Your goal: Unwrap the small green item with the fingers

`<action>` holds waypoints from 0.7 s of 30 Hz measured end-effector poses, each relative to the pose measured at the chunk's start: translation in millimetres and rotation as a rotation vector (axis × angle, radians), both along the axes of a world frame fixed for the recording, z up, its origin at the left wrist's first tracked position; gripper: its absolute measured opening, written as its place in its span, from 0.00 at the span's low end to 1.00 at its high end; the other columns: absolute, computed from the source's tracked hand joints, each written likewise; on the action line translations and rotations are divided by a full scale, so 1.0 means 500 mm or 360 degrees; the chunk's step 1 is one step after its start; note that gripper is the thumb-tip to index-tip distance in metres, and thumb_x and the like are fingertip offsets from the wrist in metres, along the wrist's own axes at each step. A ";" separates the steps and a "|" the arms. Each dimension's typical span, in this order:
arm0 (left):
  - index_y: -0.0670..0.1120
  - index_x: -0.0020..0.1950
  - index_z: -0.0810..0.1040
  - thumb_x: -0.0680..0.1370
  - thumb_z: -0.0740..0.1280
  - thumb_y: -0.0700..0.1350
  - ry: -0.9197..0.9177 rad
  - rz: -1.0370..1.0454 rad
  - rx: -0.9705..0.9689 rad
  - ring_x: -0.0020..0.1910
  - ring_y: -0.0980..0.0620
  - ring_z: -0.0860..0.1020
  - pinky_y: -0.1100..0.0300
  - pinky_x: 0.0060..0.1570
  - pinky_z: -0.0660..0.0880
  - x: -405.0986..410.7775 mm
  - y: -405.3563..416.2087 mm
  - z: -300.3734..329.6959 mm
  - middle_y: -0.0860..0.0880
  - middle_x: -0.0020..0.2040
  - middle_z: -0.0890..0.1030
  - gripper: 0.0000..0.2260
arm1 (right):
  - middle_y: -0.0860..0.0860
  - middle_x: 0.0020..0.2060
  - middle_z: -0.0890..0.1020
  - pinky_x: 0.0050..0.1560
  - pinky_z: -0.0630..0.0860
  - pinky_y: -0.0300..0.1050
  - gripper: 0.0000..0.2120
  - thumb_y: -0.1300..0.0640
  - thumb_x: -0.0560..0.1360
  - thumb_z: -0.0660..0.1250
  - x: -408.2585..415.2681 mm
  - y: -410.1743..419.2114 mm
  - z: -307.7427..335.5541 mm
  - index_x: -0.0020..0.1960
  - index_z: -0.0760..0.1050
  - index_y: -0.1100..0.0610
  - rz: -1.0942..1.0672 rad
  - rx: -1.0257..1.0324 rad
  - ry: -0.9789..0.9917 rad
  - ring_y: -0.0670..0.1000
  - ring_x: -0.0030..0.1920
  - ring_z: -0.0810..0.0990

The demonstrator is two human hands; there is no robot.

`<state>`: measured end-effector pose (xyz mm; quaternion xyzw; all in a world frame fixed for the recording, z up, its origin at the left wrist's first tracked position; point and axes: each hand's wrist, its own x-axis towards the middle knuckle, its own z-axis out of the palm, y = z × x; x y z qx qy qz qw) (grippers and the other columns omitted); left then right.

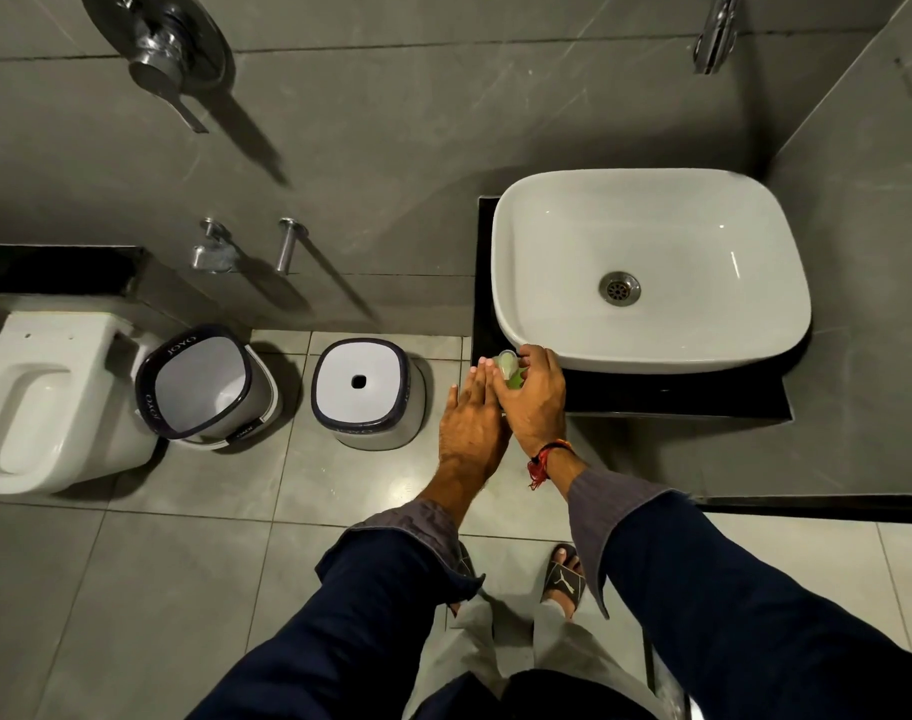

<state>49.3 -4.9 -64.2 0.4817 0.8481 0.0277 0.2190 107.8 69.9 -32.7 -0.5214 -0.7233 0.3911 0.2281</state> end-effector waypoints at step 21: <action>0.43 0.84 0.38 0.85 0.57 0.54 0.0017 0.0004 -0.0018 0.85 0.48 0.43 0.49 0.83 0.46 -0.003 0.001 0.003 0.46 0.85 0.41 0.36 | 0.57 0.61 0.80 0.65 0.81 0.56 0.16 0.54 0.81 0.69 0.022 0.011 -0.010 0.65 0.79 0.60 0.0206 0.0019 -0.0026 0.56 0.63 0.80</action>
